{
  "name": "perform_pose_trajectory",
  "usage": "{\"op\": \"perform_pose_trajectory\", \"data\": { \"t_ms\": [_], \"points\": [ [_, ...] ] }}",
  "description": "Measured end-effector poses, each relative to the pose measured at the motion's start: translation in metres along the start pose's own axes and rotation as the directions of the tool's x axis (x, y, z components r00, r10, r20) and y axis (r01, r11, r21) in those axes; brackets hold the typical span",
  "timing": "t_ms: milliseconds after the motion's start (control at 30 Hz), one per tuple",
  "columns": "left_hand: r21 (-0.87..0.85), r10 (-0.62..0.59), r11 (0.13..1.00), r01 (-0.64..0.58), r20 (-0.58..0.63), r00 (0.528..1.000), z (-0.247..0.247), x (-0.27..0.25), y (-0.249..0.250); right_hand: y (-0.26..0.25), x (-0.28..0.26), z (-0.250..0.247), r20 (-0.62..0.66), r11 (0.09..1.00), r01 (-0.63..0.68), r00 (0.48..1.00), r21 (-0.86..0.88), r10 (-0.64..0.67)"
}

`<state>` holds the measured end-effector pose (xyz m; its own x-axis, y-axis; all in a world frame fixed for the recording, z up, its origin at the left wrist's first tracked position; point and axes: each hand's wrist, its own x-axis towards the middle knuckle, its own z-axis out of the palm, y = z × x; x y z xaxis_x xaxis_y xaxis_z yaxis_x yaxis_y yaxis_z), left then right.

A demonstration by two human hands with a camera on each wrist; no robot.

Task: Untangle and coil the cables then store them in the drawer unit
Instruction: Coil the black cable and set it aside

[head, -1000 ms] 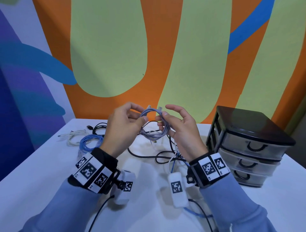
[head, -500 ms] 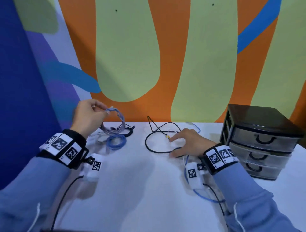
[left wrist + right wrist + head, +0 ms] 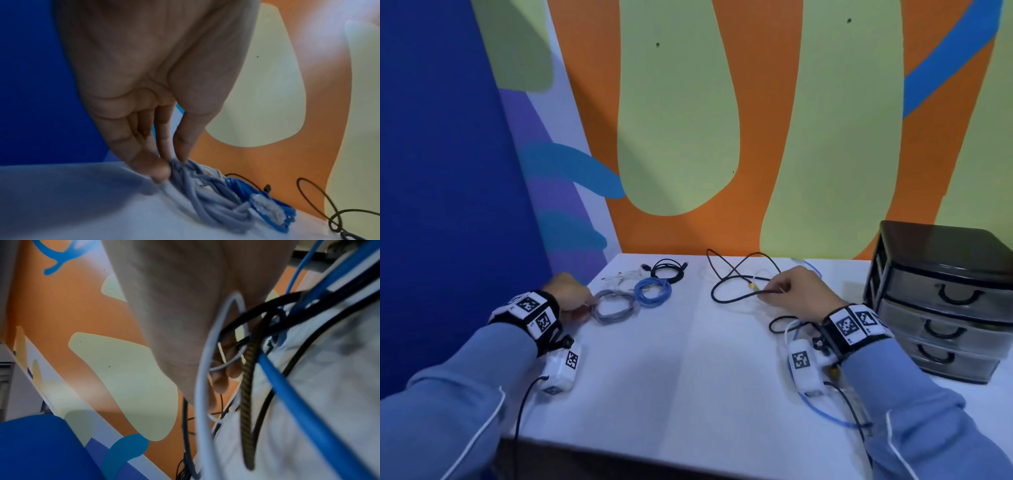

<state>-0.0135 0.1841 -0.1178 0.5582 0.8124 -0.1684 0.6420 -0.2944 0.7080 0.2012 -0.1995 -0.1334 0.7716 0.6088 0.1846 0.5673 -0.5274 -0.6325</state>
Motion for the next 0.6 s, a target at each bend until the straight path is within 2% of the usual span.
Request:
{"op": "perform_pose_trajectory", "data": {
  "t_ms": [67, 133, 200, 233, 300, 400, 467, 533, 600],
  "points": [
    [-0.030, -0.021, 0.999, 0.022, 0.019, 1.000, 0.001, -0.004, -0.001, -0.003, 0.001, 0.000, -0.097, 0.995, 0.025, 0.995, 0.092, -0.016],
    [0.002, 0.030, 1.000, -0.030, -0.071, 0.997, 0.001, -0.004, 0.005, -0.006, 0.000, -0.001, -0.188, 0.985, 0.034, 0.982, 0.168, -0.002],
    [0.028, 0.153, 0.988, -0.151, -0.203, 0.967, 0.001, -0.009, 0.020, -0.009, 0.000, -0.003, -0.248, 0.977, 0.034, 0.969, 0.209, 0.020],
    [0.003, 0.223, 0.973, -0.229, -0.231, 0.947, 0.004, -0.015, 0.031, -0.011, -0.001, -0.004, -0.273, 0.975, 0.039, 0.962, 0.217, 0.022],
    [-0.090, 0.383, 0.909, -0.408, -0.211, 0.899, 0.016, -0.031, 0.060, -0.015, -0.001, -0.006, -0.331, 0.974, 0.064, 0.944, 0.216, 0.012],
    [-0.150, 0.633, 0.755, -0.638, -0.089, 0.769, 0.046, -0.064, 0.110, -0.020, -0.001, -0.006, -0.401, 0.958, 0.105, 0.916, 0.267, 0.012],
    [-0.183, 0.759, 0.644, -0.742, 0.030, 0.651, 0.070, -0.086, 0.139, -0.023, -0.002, -0.005, -0.450, 0.950, 0.119, 0.893, 0.289, 0.025],
    [-0.191, 0.836, 0.547, -0.815, 0.172, 0.521, 0.095, -0.103, 0.163, -0.026, -0.003, -0.005, -0.513, 0.944, 0.141, 0.858, 0.297, 0.033],
    [-0.244, 0.853, 0.504, -0.828, 0.294, 0.432, 0.117, -0.111, 0.180, -0.031, -0.006, -0.009, -0.552, 0.923, 0.185, 0.833, 0.336, 0.034]
  ]
}}
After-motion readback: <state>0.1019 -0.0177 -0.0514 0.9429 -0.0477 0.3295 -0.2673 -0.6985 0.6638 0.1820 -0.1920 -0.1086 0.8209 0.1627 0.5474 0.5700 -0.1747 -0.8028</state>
